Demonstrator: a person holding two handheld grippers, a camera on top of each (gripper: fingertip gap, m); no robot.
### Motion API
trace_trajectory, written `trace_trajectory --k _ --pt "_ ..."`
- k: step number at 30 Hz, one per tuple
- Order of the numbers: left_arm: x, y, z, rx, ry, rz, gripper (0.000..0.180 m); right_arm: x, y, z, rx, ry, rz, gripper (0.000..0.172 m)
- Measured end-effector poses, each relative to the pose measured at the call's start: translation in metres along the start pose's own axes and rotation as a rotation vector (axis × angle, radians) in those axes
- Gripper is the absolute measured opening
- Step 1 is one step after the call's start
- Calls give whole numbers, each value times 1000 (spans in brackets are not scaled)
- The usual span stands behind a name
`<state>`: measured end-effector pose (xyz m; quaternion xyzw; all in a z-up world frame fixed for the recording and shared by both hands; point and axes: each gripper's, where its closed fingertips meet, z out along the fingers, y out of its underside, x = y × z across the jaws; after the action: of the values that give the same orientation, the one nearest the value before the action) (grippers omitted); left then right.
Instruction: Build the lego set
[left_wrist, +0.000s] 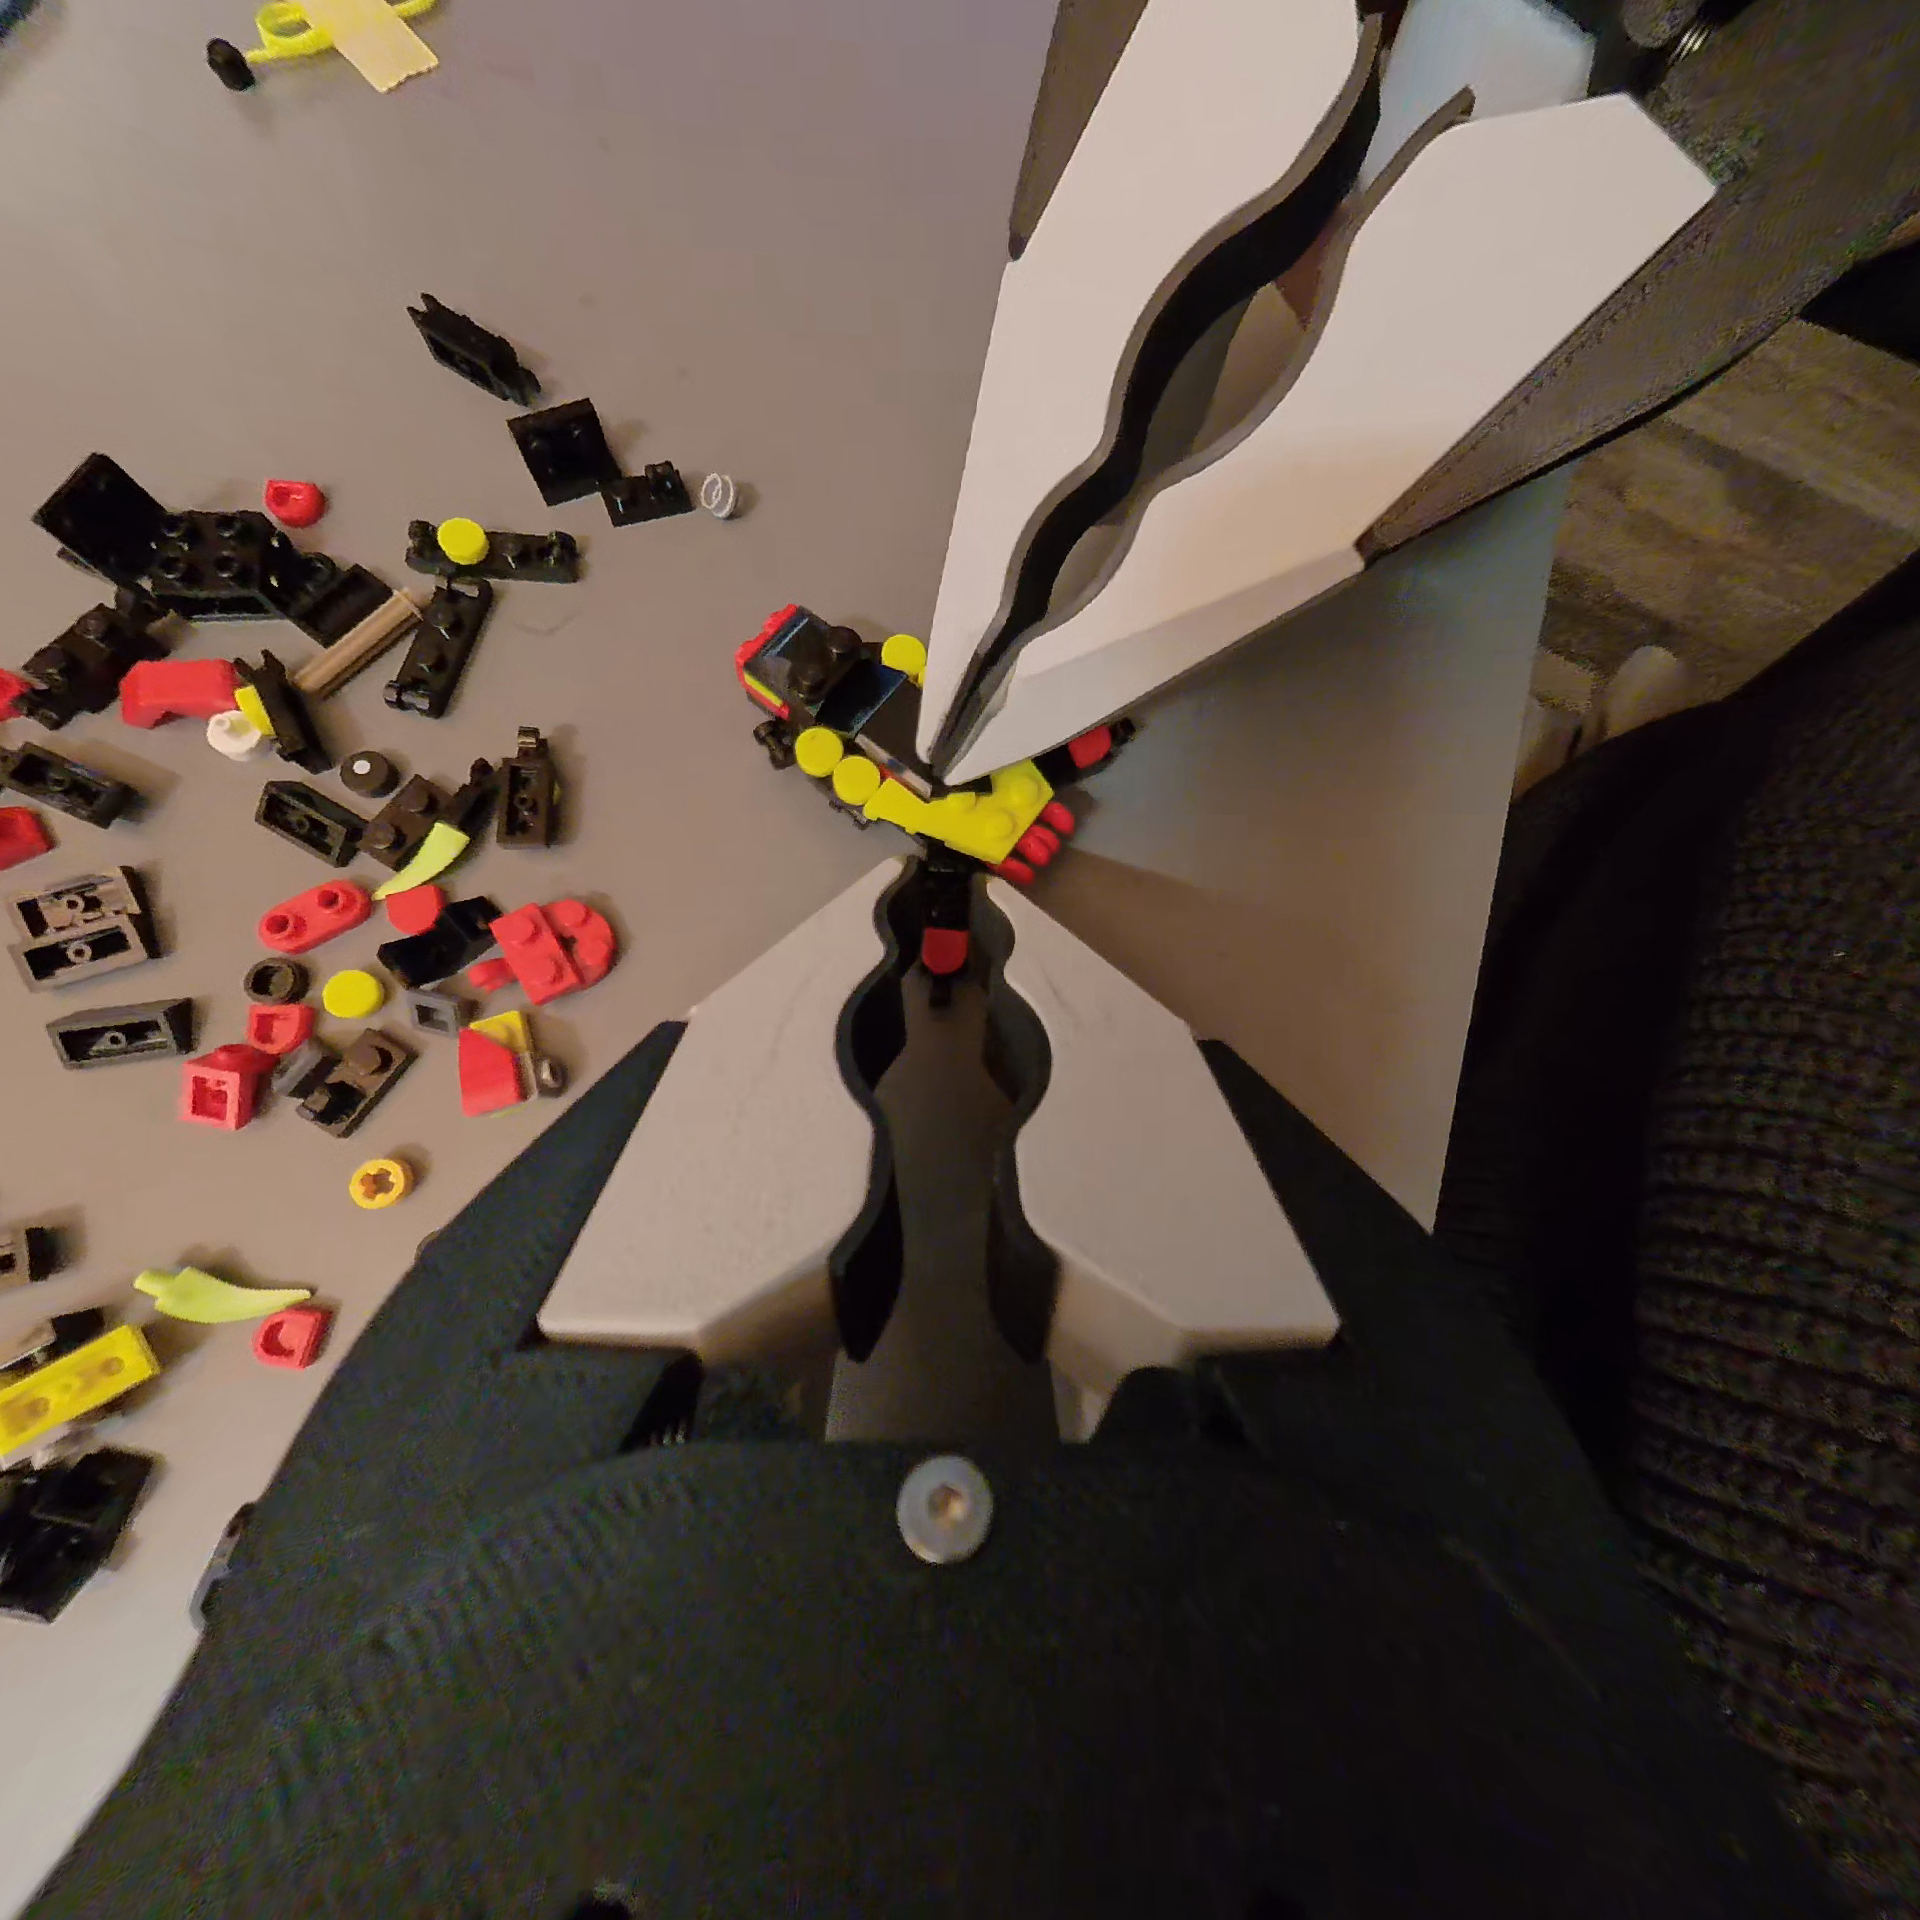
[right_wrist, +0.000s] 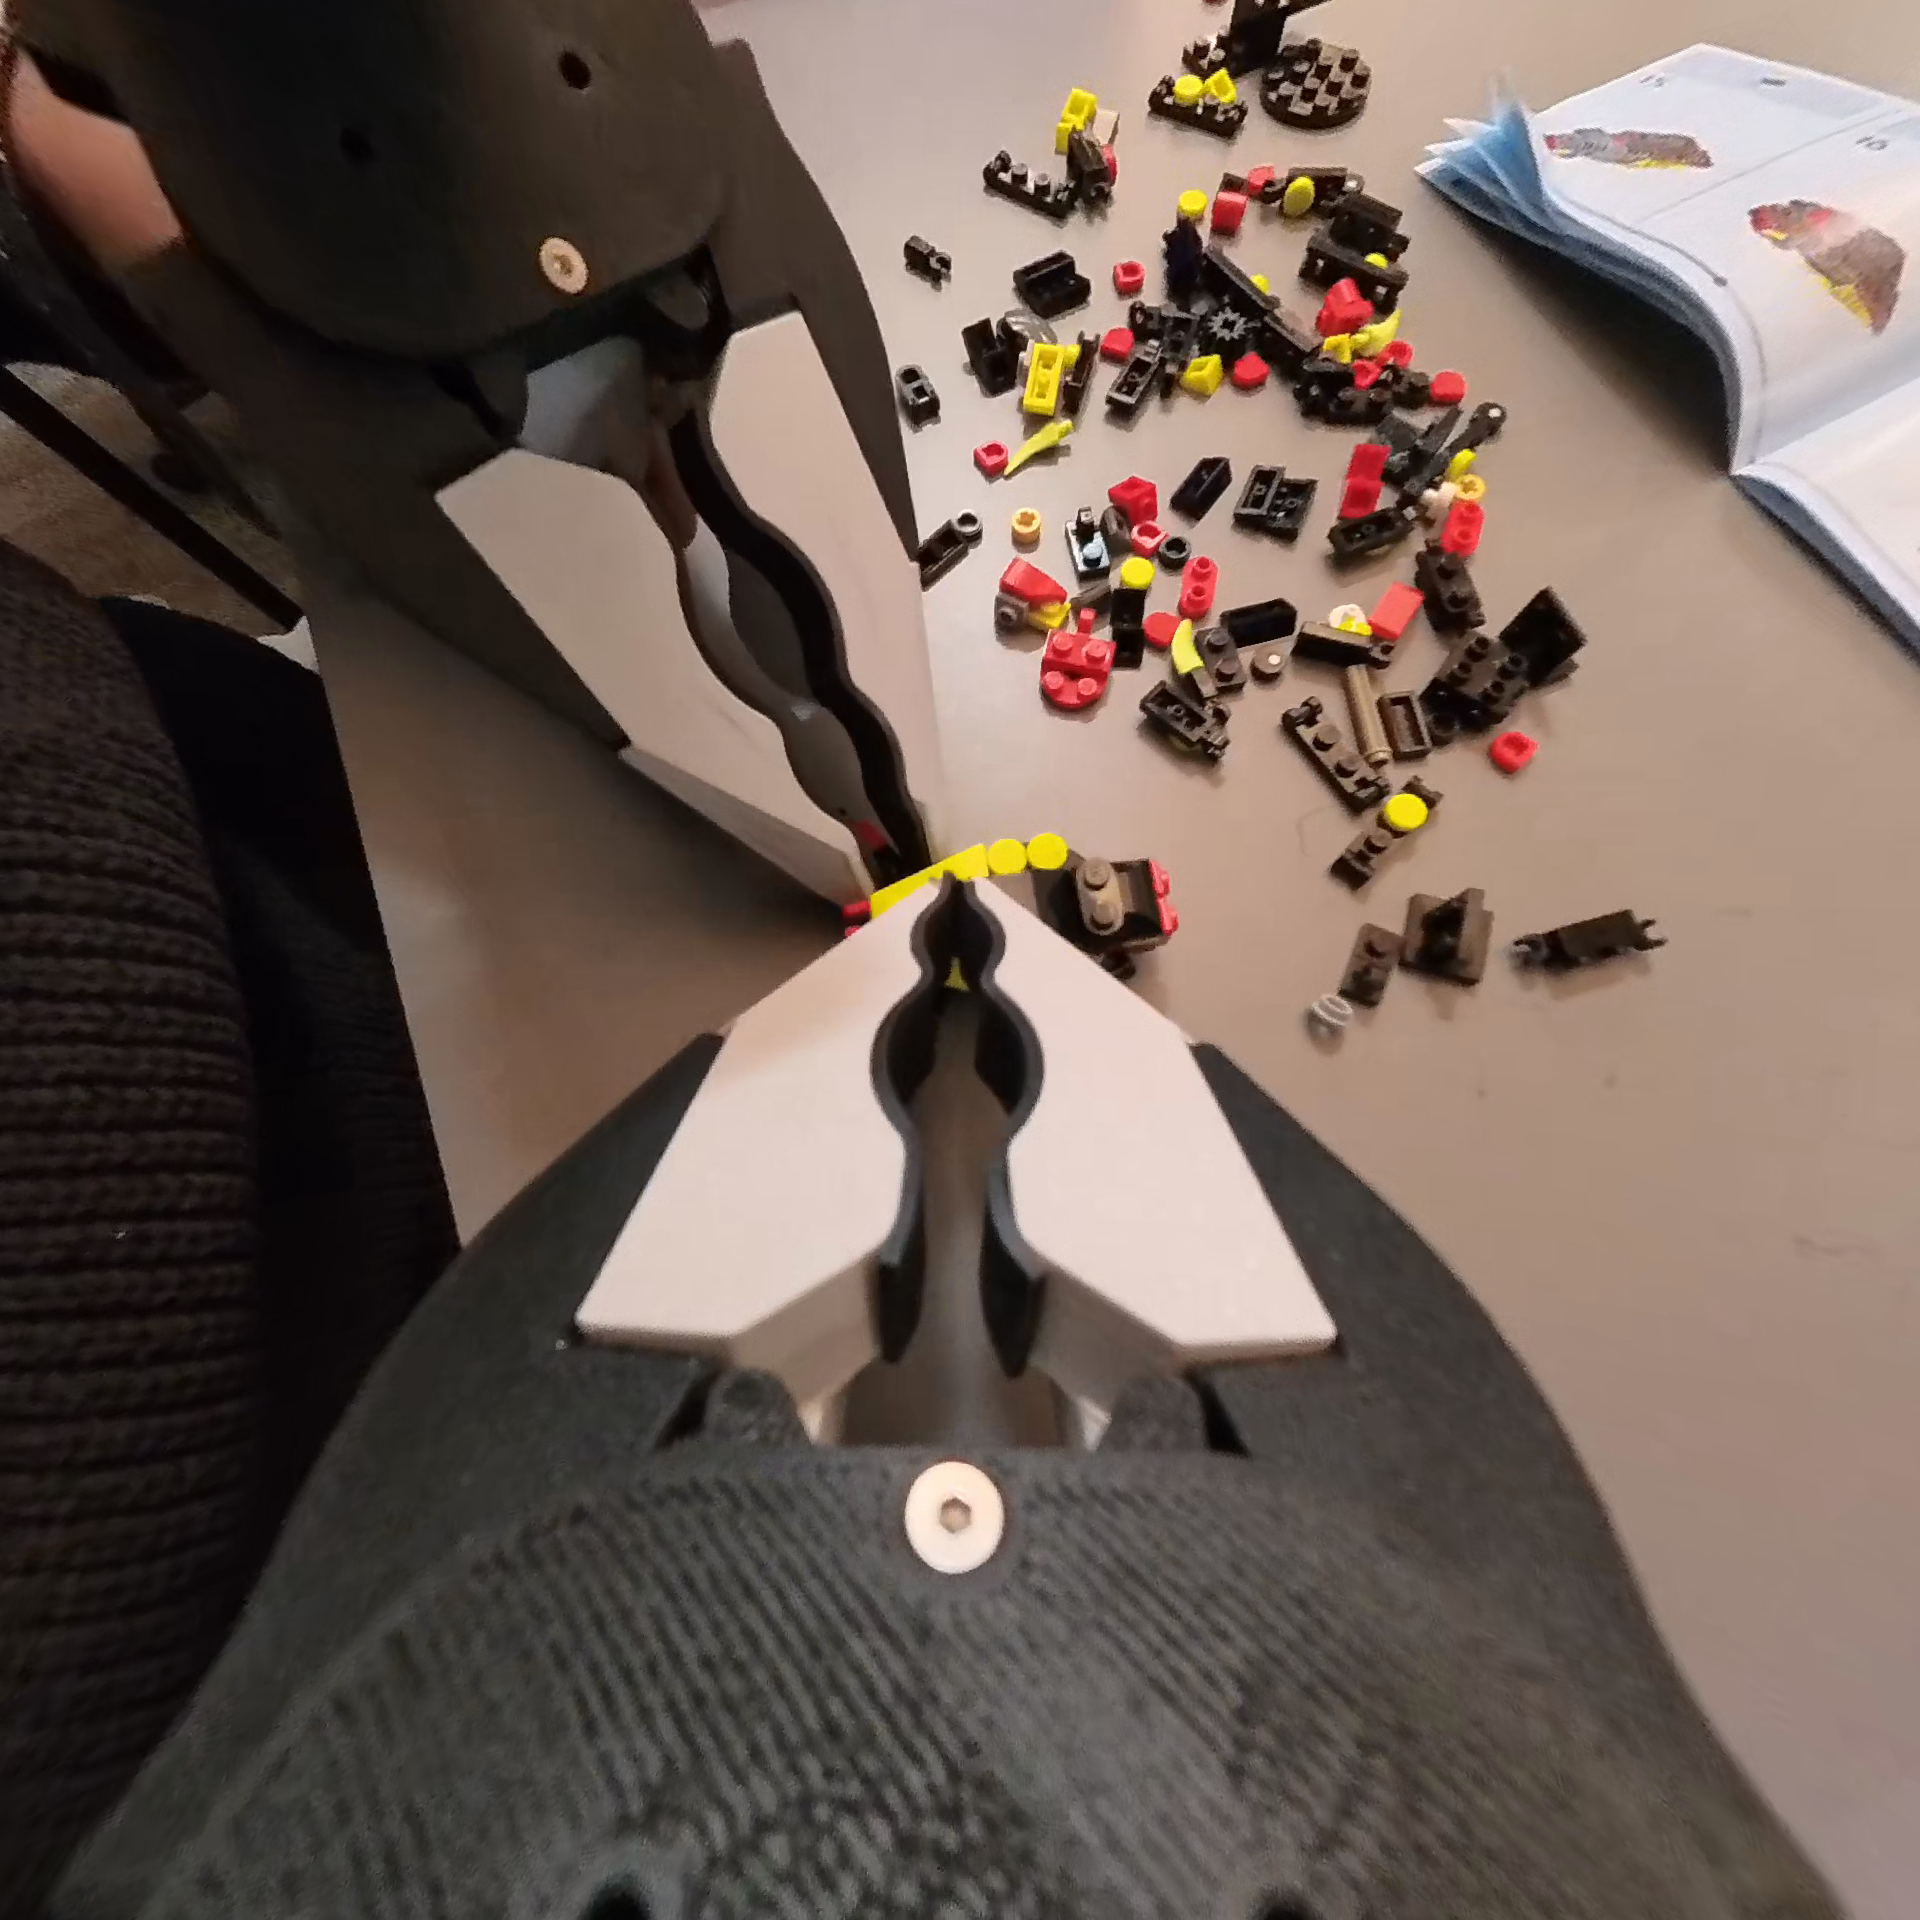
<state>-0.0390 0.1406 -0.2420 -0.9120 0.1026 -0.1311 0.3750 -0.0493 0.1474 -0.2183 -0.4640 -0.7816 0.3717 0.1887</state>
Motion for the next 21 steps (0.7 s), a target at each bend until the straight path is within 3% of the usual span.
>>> trace_trajectory --k 9,13,16,21 --pt "-1 -1 0 3 10 -23 6 0 0 -1 10 -8 -4 0" --pt "-6 -2 -2 14 -45 -14 7 12 -15 -21 159 23 -1 0" --pt "1 1 -3 11 -30 -24 27 19 -35 -47 311 7 95 0" --pt "2 11 -12 3 -77 -31 31 15 3 -33 100 45 176 4"
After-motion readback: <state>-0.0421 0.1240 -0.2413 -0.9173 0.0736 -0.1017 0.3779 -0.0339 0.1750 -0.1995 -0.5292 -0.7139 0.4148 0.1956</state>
